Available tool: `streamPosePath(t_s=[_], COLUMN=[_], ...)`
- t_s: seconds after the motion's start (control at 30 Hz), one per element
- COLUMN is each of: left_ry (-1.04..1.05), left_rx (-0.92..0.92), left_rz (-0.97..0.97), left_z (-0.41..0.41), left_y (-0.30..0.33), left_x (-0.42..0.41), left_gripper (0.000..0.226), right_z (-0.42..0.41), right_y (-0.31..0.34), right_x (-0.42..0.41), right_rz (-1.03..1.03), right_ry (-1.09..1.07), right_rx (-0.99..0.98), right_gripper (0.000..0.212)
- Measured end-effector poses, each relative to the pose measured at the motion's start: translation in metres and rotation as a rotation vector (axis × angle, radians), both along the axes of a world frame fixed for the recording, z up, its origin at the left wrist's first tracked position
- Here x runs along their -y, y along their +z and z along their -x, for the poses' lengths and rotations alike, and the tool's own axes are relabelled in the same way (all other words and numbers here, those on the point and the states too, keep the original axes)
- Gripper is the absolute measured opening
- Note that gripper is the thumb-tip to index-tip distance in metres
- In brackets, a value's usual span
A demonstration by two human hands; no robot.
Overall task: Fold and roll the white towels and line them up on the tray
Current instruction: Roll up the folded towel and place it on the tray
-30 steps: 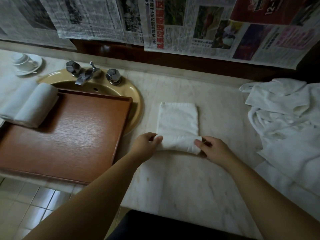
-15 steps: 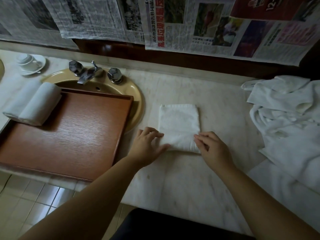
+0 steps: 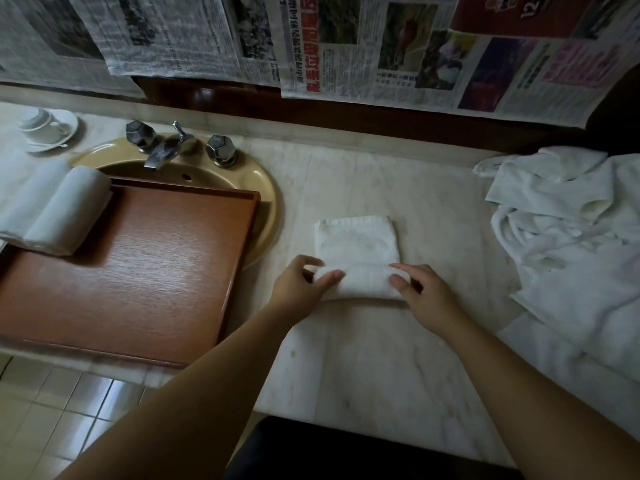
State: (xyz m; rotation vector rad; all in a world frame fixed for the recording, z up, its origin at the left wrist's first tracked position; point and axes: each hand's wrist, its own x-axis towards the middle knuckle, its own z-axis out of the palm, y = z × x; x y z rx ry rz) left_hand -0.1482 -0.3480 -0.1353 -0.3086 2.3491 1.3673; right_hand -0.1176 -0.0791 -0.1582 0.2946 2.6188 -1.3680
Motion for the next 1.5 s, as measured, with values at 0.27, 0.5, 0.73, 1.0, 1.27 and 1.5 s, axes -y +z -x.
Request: streamPosePath(t_s=[0.27, 0.5, 0.73, 1.0, 1.27, 1.5], left_ry=[0.026, -0.418, -0.558, -0.21, 0.081, -0.352], left_rx=[-0.316, -0.836, -0.571, -0.149, -0.189, -0.79], left_rz=[0.169, 0.391, 0.454, 0.062, -0.068, 0.496], left_z=[0.005, -0.005, 0.014, 0.024, 0.021, 0.014], left_y=[-0.002, -0.033, -0.027, -0.014, -0.012, -0.026], left_x=[-0.01, 0.019, 0.021, 0.006, -0.014, -0.007], left_gripper=[0.034, 0.052, 0.069, 0.044, 0.034, 0.039], right_z=[0.009, -0.018, -0.021, 0.019, 0.036, -0.002], right_y=[-0.005, -0.007, -0.01, -0.013, 0.002, -0.001], right_x=[0.002, -0.007, -0.014, -0.008, 0.007, 0.011], right_rz=[0.033, -0.447, -0.455, -0.13, -0.068, -0.557], right_ry=[-0.07, 0.097, 0.202, -0.014, -0.204, 0.024], right_rx=[-0.034, -0.481, -0.298, -0.061, -0.102, -0.468], right_gripper=[0.015, 0.036, 0.056, 0.031, 0.014, 0.039])
